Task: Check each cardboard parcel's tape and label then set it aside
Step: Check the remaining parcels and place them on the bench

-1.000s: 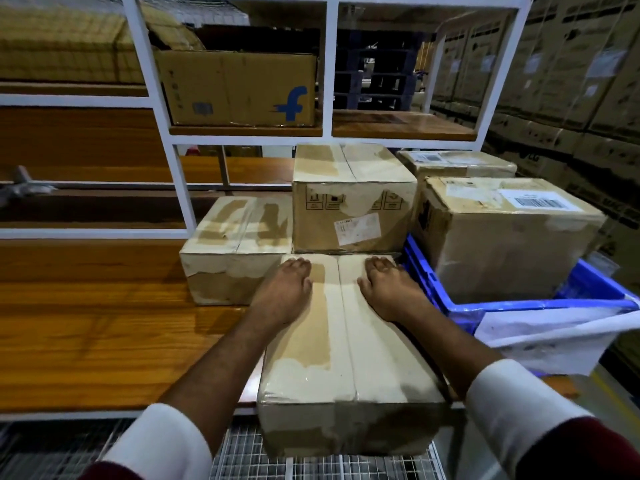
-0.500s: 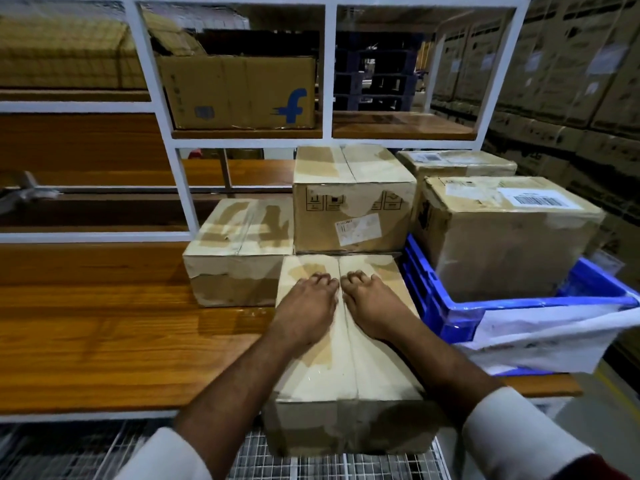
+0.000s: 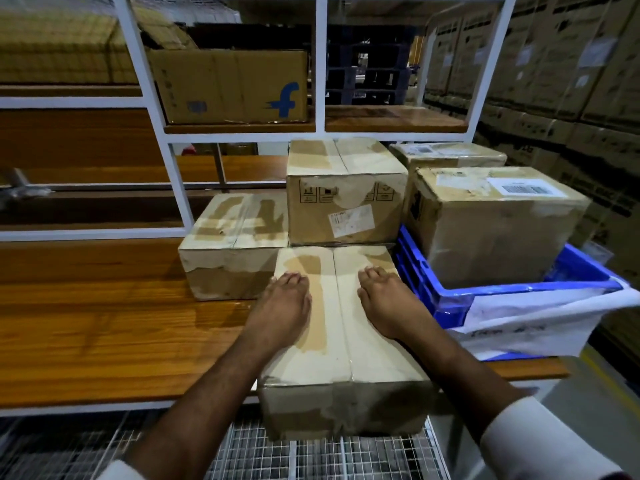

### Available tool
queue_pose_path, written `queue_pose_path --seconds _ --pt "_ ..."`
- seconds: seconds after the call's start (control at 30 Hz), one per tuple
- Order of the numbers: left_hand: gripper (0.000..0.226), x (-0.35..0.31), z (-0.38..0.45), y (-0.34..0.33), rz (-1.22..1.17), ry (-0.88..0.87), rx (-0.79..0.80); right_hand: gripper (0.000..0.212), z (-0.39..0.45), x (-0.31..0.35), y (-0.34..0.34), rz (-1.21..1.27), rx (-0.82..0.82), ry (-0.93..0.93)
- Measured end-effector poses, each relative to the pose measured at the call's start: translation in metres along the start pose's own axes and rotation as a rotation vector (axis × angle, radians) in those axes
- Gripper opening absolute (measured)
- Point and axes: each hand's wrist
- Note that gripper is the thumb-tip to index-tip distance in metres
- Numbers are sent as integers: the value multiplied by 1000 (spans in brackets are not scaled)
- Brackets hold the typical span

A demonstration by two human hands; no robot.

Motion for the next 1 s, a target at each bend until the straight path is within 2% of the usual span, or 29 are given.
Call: queue_pose_path --seconds 0.23,0.4,0.5,0.7,0.8,0.9,1.0 --pt "37 -14 -12 15 -15 -26 43 33 -12 15 21 36 12 27" --pt "50 -46 -33 11 -62 -140 134 43 -34 37 20 -25 92 120" --pt "52 -49 -35 5 -9 -126 123 50 -42 38 13 -12 82 120" --pt "51 -41 -44 17 -11 -100 113 49 -53 33 34 7 100 67" --pt "50 -25 -63 20 -30 -51 63 47 -69 18 36 -19 56 5" --pt "50 -18 -78 19 -60 -47 11 48 -85 13 28 67 -26 -33" --pt "50 -20 -77 18 -20 -61 -20 48 -85 14 25 62 -28 -32"
Point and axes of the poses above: each hand's wrist, its own z-axis towards the middle knuckle, its own y-axis out of the back of the hand, x = y × z, and after that the axes turned 7 degrees about -x, right-handed
